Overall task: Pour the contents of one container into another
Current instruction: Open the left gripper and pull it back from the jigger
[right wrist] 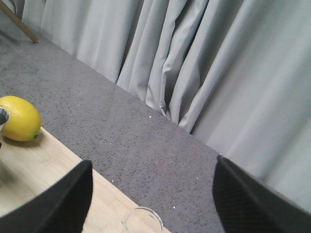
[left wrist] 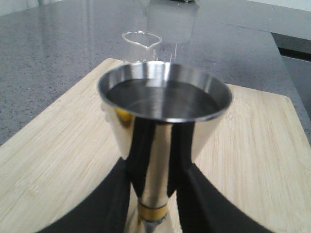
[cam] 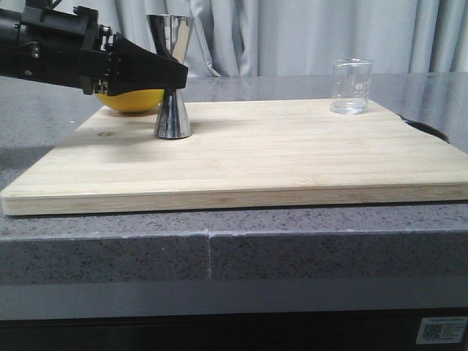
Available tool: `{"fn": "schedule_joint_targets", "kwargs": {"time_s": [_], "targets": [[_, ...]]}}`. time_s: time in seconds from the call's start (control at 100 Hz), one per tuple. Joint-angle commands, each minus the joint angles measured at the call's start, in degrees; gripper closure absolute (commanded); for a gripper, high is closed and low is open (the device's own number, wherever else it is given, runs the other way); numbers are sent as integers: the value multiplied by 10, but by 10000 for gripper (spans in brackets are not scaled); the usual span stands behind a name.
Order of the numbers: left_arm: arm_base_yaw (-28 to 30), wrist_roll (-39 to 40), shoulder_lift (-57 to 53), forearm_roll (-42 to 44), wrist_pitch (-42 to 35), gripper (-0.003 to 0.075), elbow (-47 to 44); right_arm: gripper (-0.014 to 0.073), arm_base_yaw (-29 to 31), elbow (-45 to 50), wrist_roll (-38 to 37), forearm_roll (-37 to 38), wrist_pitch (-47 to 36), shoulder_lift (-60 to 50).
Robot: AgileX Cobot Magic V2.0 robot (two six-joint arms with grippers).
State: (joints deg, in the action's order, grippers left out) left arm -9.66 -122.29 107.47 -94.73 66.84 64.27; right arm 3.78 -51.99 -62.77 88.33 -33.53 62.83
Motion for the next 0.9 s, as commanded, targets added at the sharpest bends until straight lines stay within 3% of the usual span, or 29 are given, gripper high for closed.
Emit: {"fn": "schedule_joint_targets", "kwargs": {"time_s": [0.0,0.45,0.7,0.89], "targets": [[2,7,-21,-27,59,484,13,120,3,-13,2,-20,1,-13],[2,18,-21,-23,59,449,13,120,3,-13,2,-20,1,-13],[2,35,-21,-24,59,269,13,120,3,-13,2,-20,1,-13],[2,36,-21,-24,59,258,13,120,3,-13,2,-20,1,-13]]}}
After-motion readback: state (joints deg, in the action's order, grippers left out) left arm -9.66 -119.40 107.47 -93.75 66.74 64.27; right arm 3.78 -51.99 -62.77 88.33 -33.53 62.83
